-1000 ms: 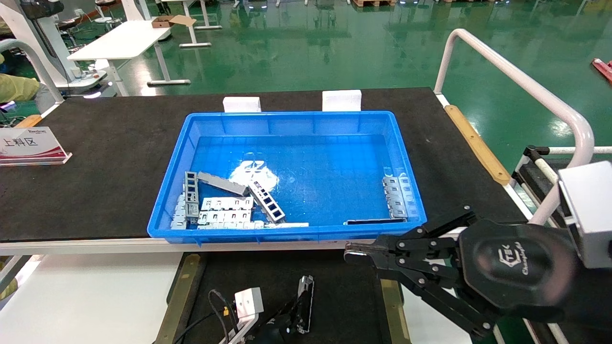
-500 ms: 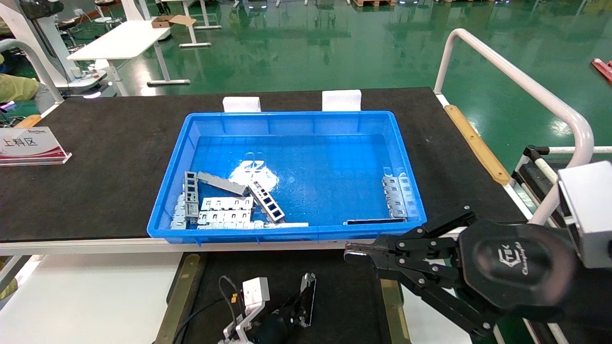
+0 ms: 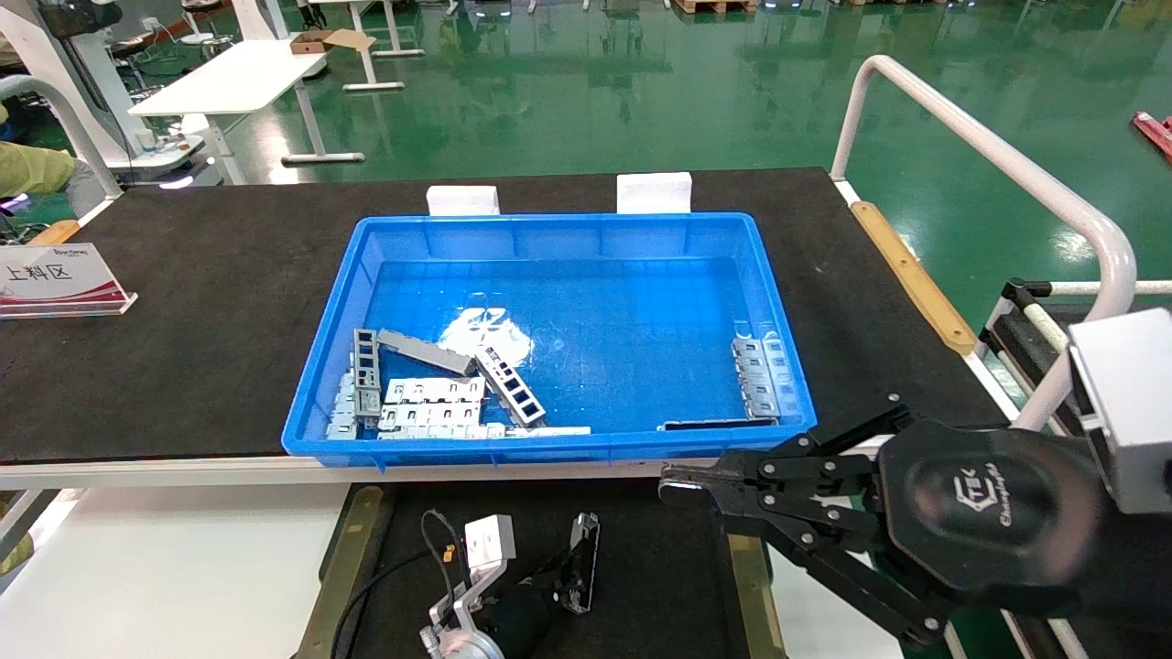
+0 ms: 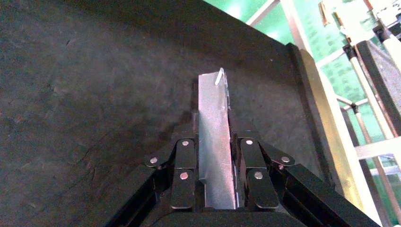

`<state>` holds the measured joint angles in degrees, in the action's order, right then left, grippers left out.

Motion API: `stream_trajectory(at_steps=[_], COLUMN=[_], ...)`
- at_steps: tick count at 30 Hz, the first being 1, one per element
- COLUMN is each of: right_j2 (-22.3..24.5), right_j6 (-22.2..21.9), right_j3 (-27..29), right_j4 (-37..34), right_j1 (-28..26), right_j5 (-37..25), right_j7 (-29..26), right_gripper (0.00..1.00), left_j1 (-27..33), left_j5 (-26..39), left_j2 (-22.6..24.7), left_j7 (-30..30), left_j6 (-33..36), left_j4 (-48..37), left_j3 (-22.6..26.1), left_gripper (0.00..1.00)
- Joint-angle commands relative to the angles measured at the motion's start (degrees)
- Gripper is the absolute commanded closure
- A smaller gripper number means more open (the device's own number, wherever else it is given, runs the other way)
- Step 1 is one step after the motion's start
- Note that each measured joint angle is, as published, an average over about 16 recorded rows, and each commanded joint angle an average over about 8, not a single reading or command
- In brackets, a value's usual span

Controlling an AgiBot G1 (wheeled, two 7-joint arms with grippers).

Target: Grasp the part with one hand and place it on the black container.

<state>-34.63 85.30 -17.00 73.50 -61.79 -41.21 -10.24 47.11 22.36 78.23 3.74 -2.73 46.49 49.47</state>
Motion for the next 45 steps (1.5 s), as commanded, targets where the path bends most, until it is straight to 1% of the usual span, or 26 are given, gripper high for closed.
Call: stream_trajectory(at_steps=[1,4,5,6,7,8,23,33,40,45], right_j2=[0.00,0.01,0.01,0.01,0.01,0.01,0.03,0.04,0.05,0.06], right_j6=[0.00,-0.01,-0.01,-0.01,-0.01,-0.01,-0.03,-0.05,-0.06,-0.06], right_j3=[-0.01,-0.02,-0.02,-0.02,-0.03,-0.03,-0.08,-0.11,-0.13,-0.14], right_j4=[0.00,0.00,0.00,0.00,0.00,0.00,0.00,0.00,0.00,0.00], right_j1=[0.00,0.00,0.00,0.00,-0.01,-0.01,-0.02,-0.02,-0.03,-0.03], right_j5=[0.00,0.01,0.01,0.02,0.02,0.02,0.05,0.07,0.09,0.10], right_j7=[0.00,0.01,0.01,0.01,0.01,0.01,0.04,0.05,0.06,0.07], right_gripper=[0.49,0.12,0.03,0.00,0.00,0.00,0.00,0.00,0.00,0.00], left_j1=[0.26,0.45,0.50,0.56,0.61,0.66,1.29,1.08,-1.16,-4.16], left_j5=[0.00,0.17,0.23,0.29,0.36,0.43,3.13,7.04,11.39,14.14], left_j2=[0.00,0.00,-0.01,-0.01,-0.02,-0.02,-0.20,-0.54,-1.75,-3.80], left_j7=[0.30,0.79,0.97,1.17,1.37,1.57,4.68,6.11,5.35,3.93], left_j6=[-0.22,-0.68,-0.83,-0.99,-1.15,-1.30,-3.51,-4.40,-2.41,1.83], left_j4=[-0.33,-0.39,-0.38,-0.36,-0.33,-0.30,1.13,2.60,5.95,9.72], left_j3=[0.64,1.33,1.52,1.70,1.87,2.02,2.50,1.40,-1.10,-4.81], left_gripper=[0.73,0.35,0.23,0.10,0.02,0.00,0.00,0.00,0.00,0.00])
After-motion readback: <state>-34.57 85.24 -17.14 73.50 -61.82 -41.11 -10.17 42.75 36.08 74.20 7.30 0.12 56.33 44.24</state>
